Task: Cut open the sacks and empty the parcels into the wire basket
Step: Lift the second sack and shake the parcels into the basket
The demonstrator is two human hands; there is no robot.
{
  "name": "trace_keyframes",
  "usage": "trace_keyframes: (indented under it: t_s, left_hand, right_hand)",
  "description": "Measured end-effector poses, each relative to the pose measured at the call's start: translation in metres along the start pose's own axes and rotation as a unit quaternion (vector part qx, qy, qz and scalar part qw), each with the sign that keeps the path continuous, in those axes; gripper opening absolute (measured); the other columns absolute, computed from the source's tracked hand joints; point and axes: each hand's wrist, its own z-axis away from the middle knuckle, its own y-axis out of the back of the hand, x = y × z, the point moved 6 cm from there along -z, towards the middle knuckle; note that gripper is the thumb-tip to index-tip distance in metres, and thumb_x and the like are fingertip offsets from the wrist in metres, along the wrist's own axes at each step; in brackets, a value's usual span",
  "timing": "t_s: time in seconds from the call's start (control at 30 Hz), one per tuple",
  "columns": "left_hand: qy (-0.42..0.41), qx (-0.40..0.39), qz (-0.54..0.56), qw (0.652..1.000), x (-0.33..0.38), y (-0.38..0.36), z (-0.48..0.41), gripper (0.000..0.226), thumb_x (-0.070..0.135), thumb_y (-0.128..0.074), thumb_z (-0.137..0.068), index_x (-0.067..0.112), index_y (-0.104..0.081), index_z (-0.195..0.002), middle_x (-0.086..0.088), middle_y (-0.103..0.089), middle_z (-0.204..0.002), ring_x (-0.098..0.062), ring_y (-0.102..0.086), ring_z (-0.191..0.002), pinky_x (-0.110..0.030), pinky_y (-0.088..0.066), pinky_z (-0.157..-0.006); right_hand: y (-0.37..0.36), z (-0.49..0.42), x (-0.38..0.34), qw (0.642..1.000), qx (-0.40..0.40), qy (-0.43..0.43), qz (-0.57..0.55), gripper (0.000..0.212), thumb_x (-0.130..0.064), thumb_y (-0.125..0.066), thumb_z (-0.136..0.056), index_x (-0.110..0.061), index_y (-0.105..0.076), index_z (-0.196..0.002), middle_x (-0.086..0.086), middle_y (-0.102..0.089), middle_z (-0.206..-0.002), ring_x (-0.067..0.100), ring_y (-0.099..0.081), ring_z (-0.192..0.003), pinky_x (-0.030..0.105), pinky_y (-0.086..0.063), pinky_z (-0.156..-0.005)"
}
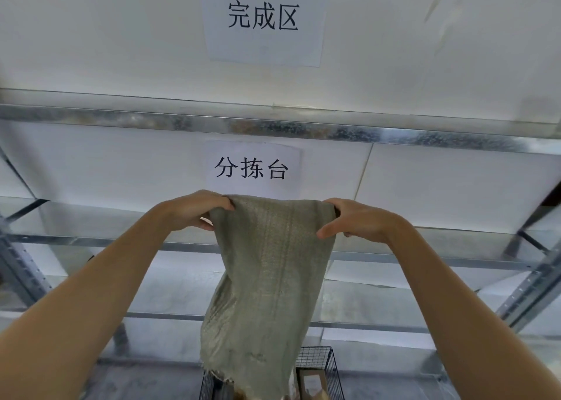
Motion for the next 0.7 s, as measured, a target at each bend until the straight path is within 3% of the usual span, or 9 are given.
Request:
trace_keyframes:
  t_s: [0.07,0.13,0.3,0.4,0.5,0.6,0.7]
  left_hand:
    - [-0.009,-0.001,0.018,1.000,0.000,-0.001,0.000,0.049,0.035,-0.070,-0.076,0.007,-0.061,-0.115,-0.012,-0.059,-0.118,-0.025,-0.058,-0.108,-0.037,-0.053,-0.089]
    - [-0.030,0.030,0.027,0.999,0.002,0.001,-0.001,0.035,0.024,-0.067,-0.086,0.008,-0.057,-0.115,-0.007,-0.057,-0.116,-0.021,-0.056,-0.105,-0.033,-0.050,-0.085]
    - [-0.055,0.080,0.030,0.995,0.007,0.003,-0.004,0.035,0.003,-0.063,-0.086,0.010,-0.055,-0.120,-0.007,-0.057,-0.114,-0.024,-0.054,-0.110,-0.023,-0.048,-0.074]
    - [-0.062,0.091,0.027,0.994,0.008,0.004,-0.003,0.025,0.007,-0.062,-0.088,0.006,-0.059,-0.114,-0.009,-0.061,-0.110,-0.027,-0.057,-0.109,-0.024,-0.049,-0.074]
    - [-0.063,0.123,0.034,0.990,0.008,0.007,-0.002,0.035,0.022,-0.064,-0.089,0.005,-0.057,-0.119,-0.006,-0.060,-0.114,-0.025,-0.058,-0.106,-0.029,-0.049,-0.083]
    - [-0.056,0.114,0.065,0.990,0.005,0.007,-0.005,0.046,0.028,-0.063,-0.089,0.005,-0.053,-0.127,-0.004,-0.058,-0.121,-0.022,-0.054,-0.112,-0.033,-0.044,-0.093]
    - [-0.050,0.091,0.090,0.991,0.005,0.001,-0.008,0.046,0.030,-0.057,-0.093,0.002,-0.053,-0.128,-0.008,-0.058,-0.125,-0.021,-0.057,-0.110,-0.034,-0.045,-0.096]
  right_hand:
    - [-0.001,-0.003,0.003,0.999,0.016,-0.008,0.046,0.060,-0.021,-0.076,-0.076,-0.018,-0.042,-0.126,-0.001,-0.051,-0.115,0.013,-0.051,-0.100,0.025,-0.043,-0.079]
    - [0.000,-0.007,0.005,0.995,0.055,0.000,0.087,0.059,-0.021,-0.077,-0.075,-0.017,-0.043,-0.123,0.000,-0.052,-0.112,0.014,-0.052,-0.098,0.026,-0.044,-0.077]
    - [0.010,-0.010,0.004,0.976,0.184,0.052,0.103,0.025,-0.014,-0.069,-0.080,-0.006,-0.064,-0.102,0.009,-0.066,-0.096,0.014,-0.058,-0.078,0.022,-0.044,-0.065]
    - [0.016,-0.007,0.004,0.965,0.237,0.064,0.092,0.016,-0.012,-0.064,-0.084,0.003,-0.068,-0.088,0.010,-0.067,-0.081,0.013,-0.054,-0.067,0.022,-0.041,-0.061]
    - [0.020,-0.002,0.006,0.962,0.266,0.067,0.009,0.019,-0.013,-0.063,-0.086,0.004,-0.066,-0.079,0.007,-0.060,-0.069,0.015,-0.051,-0.063,0.023,-0.038,-0.058]
    - [0.024,-0.003,0.017,0.947,0.292,0.045,-0.131,0.022,-0.016,-0.062,-0.088,0.006,-0.065,-0.086,0.010,-0.055,-0.077,0.018,-0.050,-0.074,0.024,-0.039,-0.063]
    - [0.023,-0.007,0.023,0.938,0.304,0.025,-0.167,0.029,-0.019,-0.057,-0.092,0.010,-0.060,-0.092,0.010,-0.050,-0.081,0.022,-0.048,-0.076,0.033,-0.048,-0.070]
